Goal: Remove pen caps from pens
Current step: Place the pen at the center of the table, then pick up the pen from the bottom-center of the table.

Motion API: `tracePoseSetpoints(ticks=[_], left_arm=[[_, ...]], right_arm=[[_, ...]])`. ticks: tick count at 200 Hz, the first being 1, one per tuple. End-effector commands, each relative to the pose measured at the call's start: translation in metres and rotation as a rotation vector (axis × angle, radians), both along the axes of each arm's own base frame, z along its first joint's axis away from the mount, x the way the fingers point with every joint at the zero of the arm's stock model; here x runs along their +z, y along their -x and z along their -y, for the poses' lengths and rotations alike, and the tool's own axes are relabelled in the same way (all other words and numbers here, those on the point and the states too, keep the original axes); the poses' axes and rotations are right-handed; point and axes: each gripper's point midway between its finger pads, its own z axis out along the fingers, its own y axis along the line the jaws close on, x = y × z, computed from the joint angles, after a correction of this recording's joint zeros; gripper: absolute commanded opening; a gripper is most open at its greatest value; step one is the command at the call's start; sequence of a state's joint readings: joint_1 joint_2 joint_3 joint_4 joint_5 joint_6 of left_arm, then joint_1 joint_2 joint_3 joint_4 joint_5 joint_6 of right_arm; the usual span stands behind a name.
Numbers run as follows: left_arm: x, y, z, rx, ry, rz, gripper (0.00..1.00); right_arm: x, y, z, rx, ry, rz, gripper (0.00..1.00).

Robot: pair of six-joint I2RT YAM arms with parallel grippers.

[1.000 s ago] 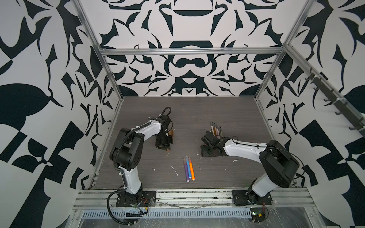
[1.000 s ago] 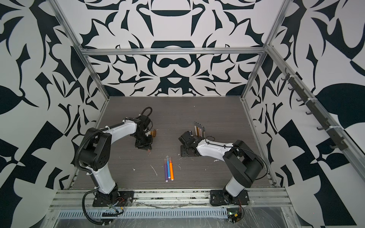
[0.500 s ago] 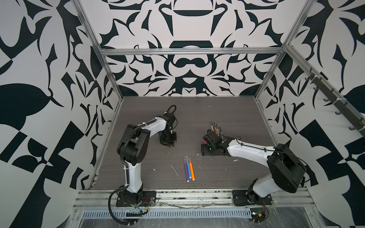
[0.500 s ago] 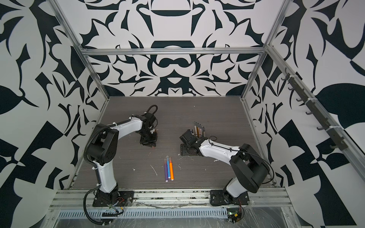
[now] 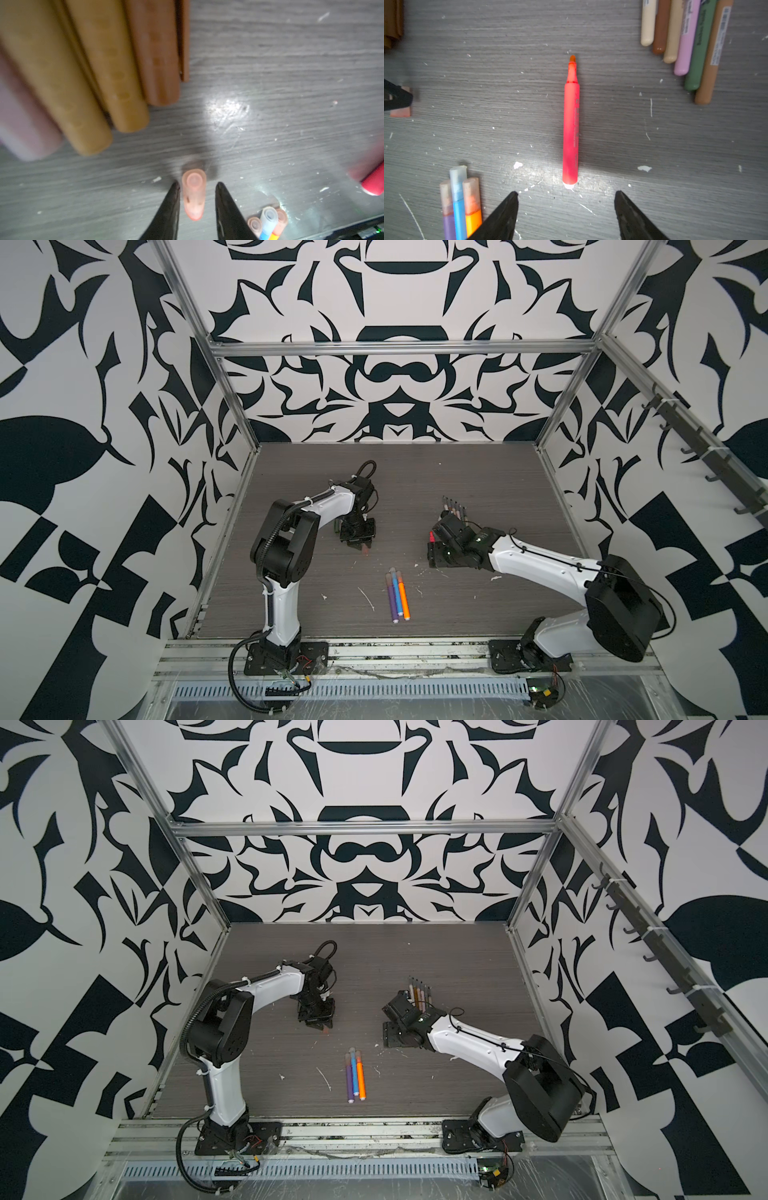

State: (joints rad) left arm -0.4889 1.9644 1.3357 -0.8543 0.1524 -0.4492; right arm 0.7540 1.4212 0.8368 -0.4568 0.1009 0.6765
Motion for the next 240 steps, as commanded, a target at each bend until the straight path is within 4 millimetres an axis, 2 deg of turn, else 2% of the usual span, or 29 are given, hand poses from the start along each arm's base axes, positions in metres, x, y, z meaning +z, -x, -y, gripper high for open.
tracePoseSetpoints(ticks=[1, 33, 59, 91, 143, 160, 190, 240], left_arm=[[-0.009, 0.006, -0.003, -0.003, -0.039, -0.04, 0.34], [-0.002, 0.002, -0.002, -0.006, -0.041, -0.028, 0.33], [0.019, -0.004, -0.002, -0.008, -0.04, 0.013, 0.32], [0.044, -0.006, -0.004, -0.004, -0.031, 0.051, 0.33], [0.072, 0.001, -0.003, 0.05, 0.046, 0.122, 0.33], [0.085, 0.003, 0.003, 0.099, 0.12, 0.156, 0.33], [0.105, 0.002, 0.011, 0.181, 0.241, 0.213, 0.33], [0.12, 0.003, 0.018, 0.276, 0.355, 0.259, 0.32]], right_arm=[[0.014, -0.003, 0.003, 0.002, 0.003, 0.035, 0.75], [0.024, -0.003, 0.004, 0.006, 0.0, 0.045, 0.75], [0.038, 0.004, -0.005, 0.035, -0.041, 0.045, 0.73], [0.042, 0.028, -0.034, 0.113, -0.085, 0.027, 0.7], [0.019, 0.077, -0.091, 0.23, -0.067, -0.02, 0.66], [0.012, 0.09, -0.102, 0.245, -0.057, -0.037, 0.6], [0.012, 0.096, -0.108, 0.226, -0.053, -0.025, 0.56], [0.025, 0.104, -0.092, 0.143, -0.019, -0.08, 0.48]])
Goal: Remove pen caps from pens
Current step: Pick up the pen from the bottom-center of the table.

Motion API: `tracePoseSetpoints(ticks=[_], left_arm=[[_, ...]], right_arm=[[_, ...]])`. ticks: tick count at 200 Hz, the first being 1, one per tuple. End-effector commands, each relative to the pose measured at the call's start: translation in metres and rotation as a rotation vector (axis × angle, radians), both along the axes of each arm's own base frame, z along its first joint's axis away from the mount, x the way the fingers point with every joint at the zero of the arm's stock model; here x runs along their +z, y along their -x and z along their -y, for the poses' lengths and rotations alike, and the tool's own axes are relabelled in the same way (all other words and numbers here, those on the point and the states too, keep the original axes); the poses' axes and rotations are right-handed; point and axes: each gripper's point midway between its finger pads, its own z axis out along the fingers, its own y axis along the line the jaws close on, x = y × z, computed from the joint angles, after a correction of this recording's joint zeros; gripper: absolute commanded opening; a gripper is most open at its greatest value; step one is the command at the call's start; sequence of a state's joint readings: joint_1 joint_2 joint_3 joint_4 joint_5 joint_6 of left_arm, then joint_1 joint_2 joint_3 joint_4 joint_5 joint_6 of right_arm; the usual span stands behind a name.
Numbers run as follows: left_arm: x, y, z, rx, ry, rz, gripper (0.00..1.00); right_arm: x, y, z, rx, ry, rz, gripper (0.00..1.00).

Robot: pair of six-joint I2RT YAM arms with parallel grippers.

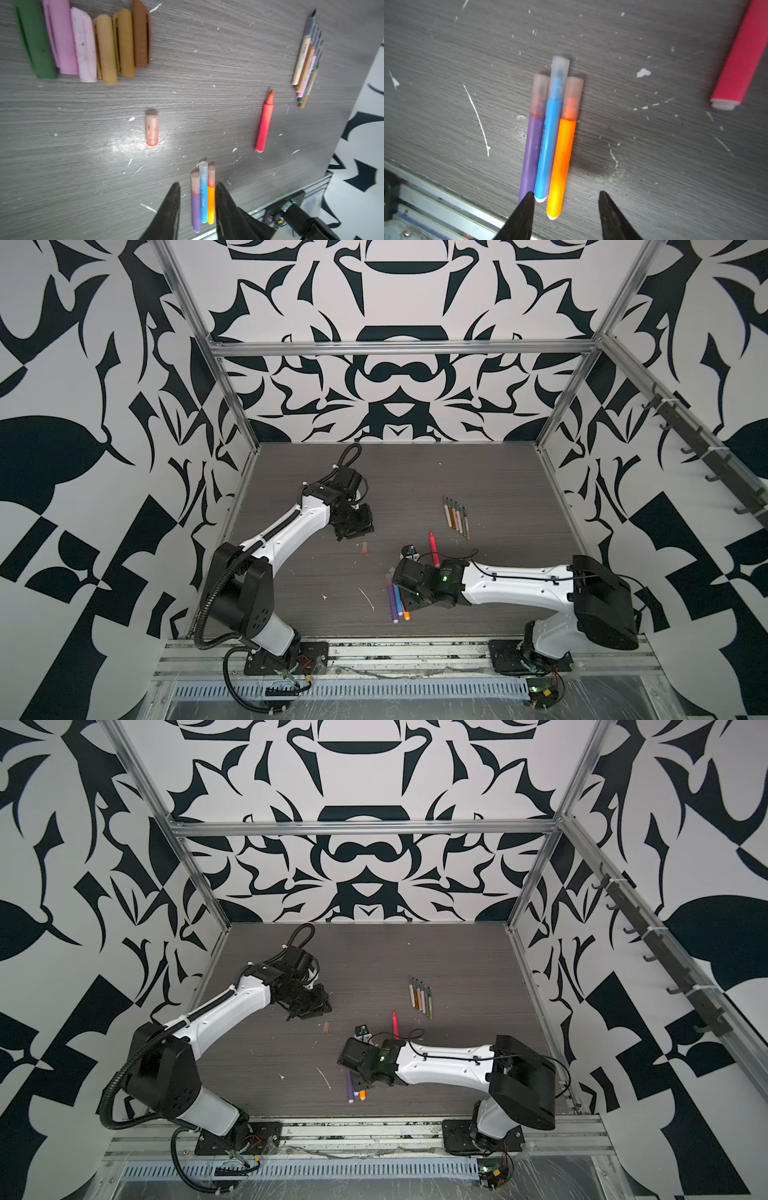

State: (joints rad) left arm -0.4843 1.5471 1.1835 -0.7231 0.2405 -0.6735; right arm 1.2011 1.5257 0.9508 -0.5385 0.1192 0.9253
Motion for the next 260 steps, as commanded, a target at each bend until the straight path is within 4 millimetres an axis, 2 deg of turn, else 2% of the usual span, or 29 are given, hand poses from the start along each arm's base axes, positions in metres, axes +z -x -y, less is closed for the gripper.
tracePoseSetpoints(ticks=[1, 34, 38, 77, 106, 110, 127, 171, 210, 237, 260], left_arm=[[0.013, -0.003, 0.006, 0.072, 0.095, 0.031, 0.32], [0.022, 0.0, 0.002, 0.114, 0.138, 0.09, 0.32], [0.023, 0.002, 0.001, 0.116, 0.138, 0.091, 0.32], [0.025, 0.014, -0.014, 0.17, 0.095, 0.069, 0.32], [0.016, 0.021, -0.028, 0.288, 0.081, 0.049, 0.32], [0.024, 0.022, -0.03, 0.306, 0.099, 0.071, 0.32], [0.025, 0.028, -0.041, 0.384, 0.105, 0.078, 0.32], [0.033, 0.051, -0.067, 0.529, 0.098, 0.116, 0.31], [0.037, 0.062, -0.081, 0.577, 0.063, 0.142, 0.31], [0.042, 0.062, -0.082, 0.571, 0.049, 0.148, 0.31], [0.044, 0.064, -0.083, 0.557, 0.031, 0.143, 0.31]], right_arm=[[0.027, -0.002, 0.004, -0.07, -0.009, 0.009, 0.48], [0.035, 0.001, 0.026, -0.054, 0.116, 0.006, 0.48], [0.038, -0.003, 0.029, -0.054, 0.134, 0.035, 0.48], [0.057, -0.003, 0.025, 0.069, 0.143, 0.061, 0.48], [0.065, 0.013, 0.026, 0.193, 0.145, -0.003, 0.48], [0.065, 0.015, 0.026, 0.203, 0.137, -0.009, 0.48], [0.069, 0.028, 0.027, 0.234, 0.059, -0.036, 0.47], [0.068, 0.057, 0.054, 0.21, -0.063, -0.106, 0.45], [0.066, 0.065, 0.072, 0.223, -0.064, -0.109, 0.44], [0.066, 0.068, 0.07, 0.232, -0.079, -0.124, 0.44], [0.063, 0.069, 0.059, 0.237, -0.111, -0.138, 0.41]])
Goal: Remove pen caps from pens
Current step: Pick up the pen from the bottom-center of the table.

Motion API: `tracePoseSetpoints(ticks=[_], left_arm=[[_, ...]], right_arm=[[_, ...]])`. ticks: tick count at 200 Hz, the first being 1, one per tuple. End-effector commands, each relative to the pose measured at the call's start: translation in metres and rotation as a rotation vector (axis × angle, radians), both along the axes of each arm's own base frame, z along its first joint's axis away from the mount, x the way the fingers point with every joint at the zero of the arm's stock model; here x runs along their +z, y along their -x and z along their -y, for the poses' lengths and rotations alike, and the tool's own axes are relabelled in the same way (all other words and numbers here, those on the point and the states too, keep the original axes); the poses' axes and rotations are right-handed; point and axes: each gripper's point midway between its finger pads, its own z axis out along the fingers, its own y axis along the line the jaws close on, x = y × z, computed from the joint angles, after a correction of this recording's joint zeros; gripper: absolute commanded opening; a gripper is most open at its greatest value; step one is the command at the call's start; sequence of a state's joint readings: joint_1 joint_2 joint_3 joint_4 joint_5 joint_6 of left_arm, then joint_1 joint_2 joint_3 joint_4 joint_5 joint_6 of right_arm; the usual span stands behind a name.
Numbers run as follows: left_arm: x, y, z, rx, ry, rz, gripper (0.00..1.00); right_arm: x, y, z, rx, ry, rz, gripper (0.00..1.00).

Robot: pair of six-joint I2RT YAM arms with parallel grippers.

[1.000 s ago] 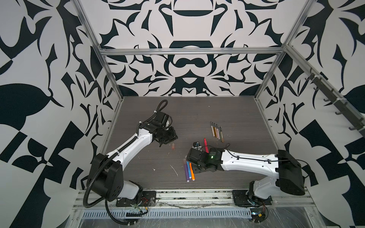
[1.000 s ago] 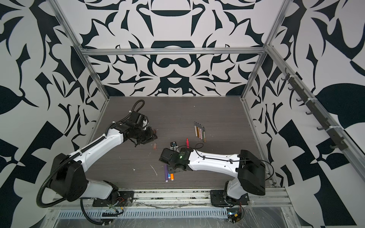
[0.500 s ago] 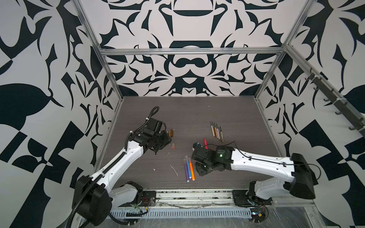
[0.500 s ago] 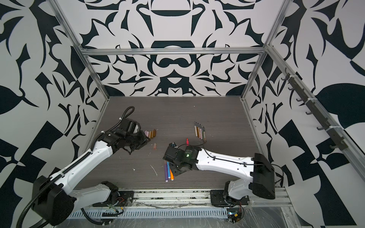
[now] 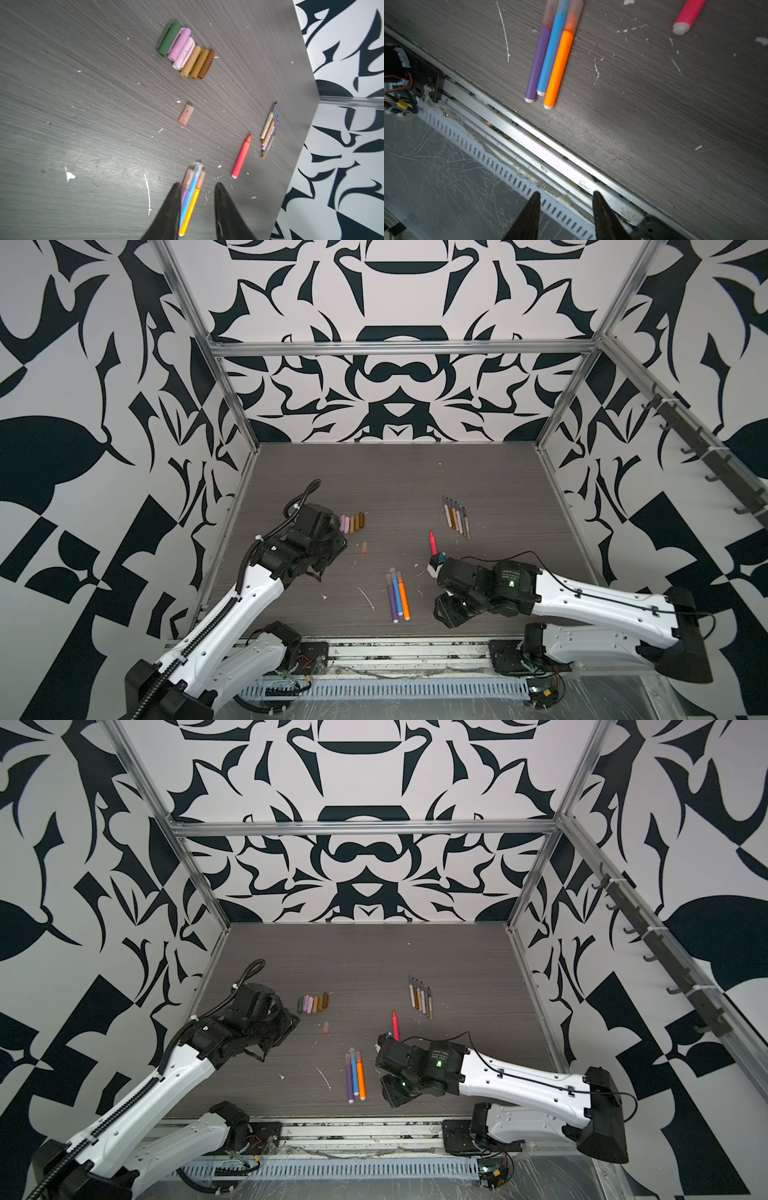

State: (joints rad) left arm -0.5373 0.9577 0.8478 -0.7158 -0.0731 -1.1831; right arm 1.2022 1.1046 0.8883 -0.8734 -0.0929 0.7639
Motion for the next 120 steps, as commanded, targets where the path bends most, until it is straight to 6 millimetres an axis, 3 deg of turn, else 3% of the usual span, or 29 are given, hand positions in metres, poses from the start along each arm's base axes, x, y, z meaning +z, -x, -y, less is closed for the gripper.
tracePoseSetpoints(ticks=[1, 57, 96, 120], left_arm=[[0.005, 0.004, -0.008, 0.02, -0.037, -0.02, 0.32], [0.016, 0.006, 0.009, -0.12, -0.012, 0.014, 0.33], [0.005, 0.012, 0.029, -0.331, -0.018, 0.036, 0.33], [-0.001, 0.02, 0.028, -0.378, -0.035, 0.02, 0.33]], right_arm=[[0.0, 0.003, -0.01, 0.006, -0.04, -0.02, 0.41], [-0.035, -0.006, -0.042, -0.047, -0.025, -0.052, 0.4], [-0.058, -0.026, -0.067, -0.151, -0.035, 0.003, 0.4], [-0.06, -0.032, -0.073, -0.202, 0.013, 0.029, 0.4]])
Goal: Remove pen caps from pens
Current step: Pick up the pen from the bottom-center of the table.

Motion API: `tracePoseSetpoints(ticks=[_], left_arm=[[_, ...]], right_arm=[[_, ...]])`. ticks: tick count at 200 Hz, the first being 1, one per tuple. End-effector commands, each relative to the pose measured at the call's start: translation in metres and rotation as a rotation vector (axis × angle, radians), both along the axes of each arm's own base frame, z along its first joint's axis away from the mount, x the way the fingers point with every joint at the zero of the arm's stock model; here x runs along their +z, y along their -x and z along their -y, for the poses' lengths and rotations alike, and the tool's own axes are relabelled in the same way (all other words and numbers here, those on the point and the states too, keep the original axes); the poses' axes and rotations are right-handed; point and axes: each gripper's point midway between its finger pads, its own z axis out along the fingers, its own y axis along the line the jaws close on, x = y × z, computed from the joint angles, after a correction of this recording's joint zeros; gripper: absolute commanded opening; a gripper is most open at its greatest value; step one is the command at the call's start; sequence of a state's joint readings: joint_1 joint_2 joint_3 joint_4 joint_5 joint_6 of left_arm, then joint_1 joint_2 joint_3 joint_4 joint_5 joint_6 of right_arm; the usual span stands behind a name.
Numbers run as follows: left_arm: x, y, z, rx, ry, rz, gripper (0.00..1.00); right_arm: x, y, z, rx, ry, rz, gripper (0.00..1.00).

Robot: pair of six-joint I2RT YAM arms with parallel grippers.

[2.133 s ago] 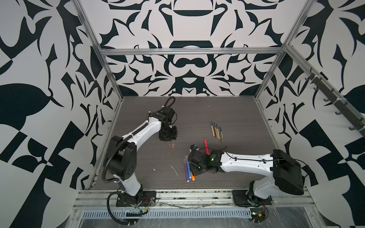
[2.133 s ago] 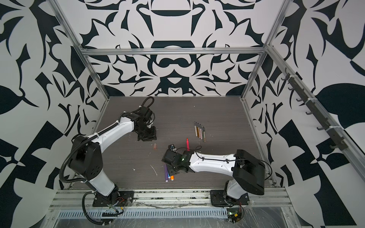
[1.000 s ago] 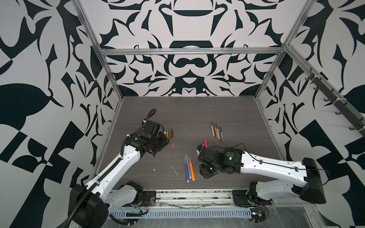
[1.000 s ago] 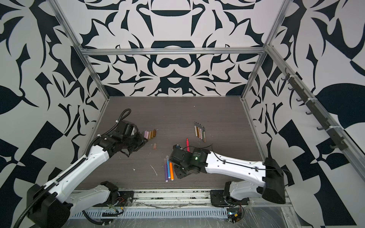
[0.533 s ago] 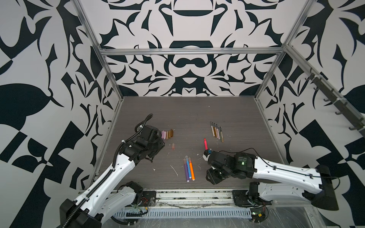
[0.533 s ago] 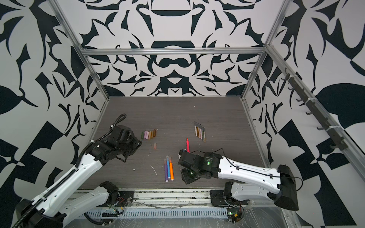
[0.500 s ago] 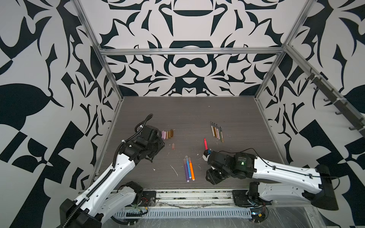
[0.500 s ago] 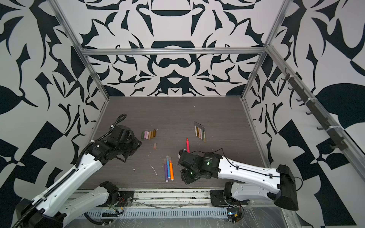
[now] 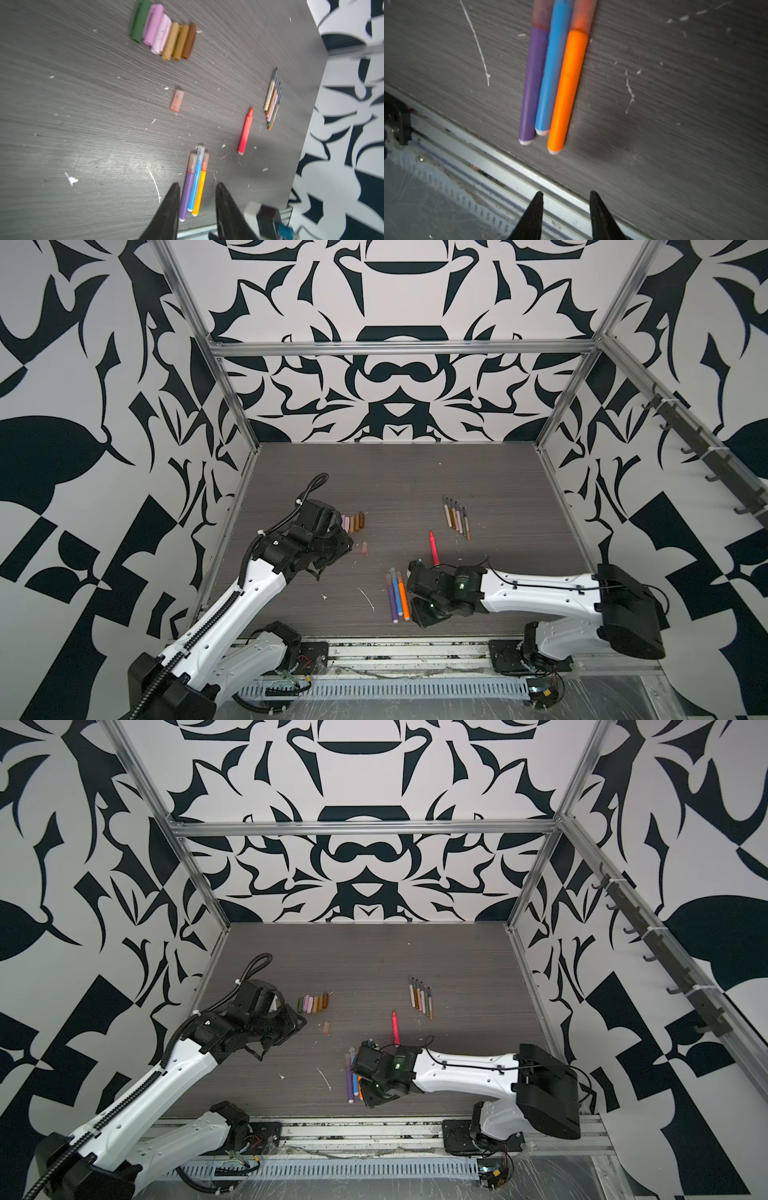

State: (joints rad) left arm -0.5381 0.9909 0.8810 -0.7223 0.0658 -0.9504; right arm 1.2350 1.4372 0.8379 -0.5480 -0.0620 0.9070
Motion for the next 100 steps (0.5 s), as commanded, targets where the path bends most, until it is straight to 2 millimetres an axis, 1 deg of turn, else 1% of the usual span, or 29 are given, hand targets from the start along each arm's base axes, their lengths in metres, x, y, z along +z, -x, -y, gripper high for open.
tracePoseSetpoints(ticks=[1, 19, 36, 58, 82, 100], left_arm=[[-0.007, 0.012, 0.005, -0.11, -0.014, -0.006, 0.33], [-0.003, 0.014, 0.015, -0.142, 0.04, 0.002, 0.33], [-0.009, 0.015, 0.022, -0.174, 0.073, -0.001, 0.33], [-0.018, 0.016, 0.018, -0.182, 0.031, -0.021, 0.33], [-0.009, 0.016, 0.023, -0.197, 0.066, 0.002, 0.33], [-0.005, 0.016, 0.022, -0.219, 0.046, 0.012, 0.34]], right_arm=[[0.014, -0.017, -0.021, -0.091, -0.036, 0.077, 0.4], [0.015, -0.022, -0.027, -0.119, -0.035, 0.09, 0.4], [0.01, -0.025, -0.03, -0.122, -0.011, 0.097, 0.4], [0.008, -0.029, -0.035, -0.103, 0.043, 0.1, 0.4], [0.005, -0.031, -0.038, -0.104, 0.086, 0.092, 0.39], [0.006, -0.034, -0.04, -0.126, 0.087, 0.096, 0.38]])
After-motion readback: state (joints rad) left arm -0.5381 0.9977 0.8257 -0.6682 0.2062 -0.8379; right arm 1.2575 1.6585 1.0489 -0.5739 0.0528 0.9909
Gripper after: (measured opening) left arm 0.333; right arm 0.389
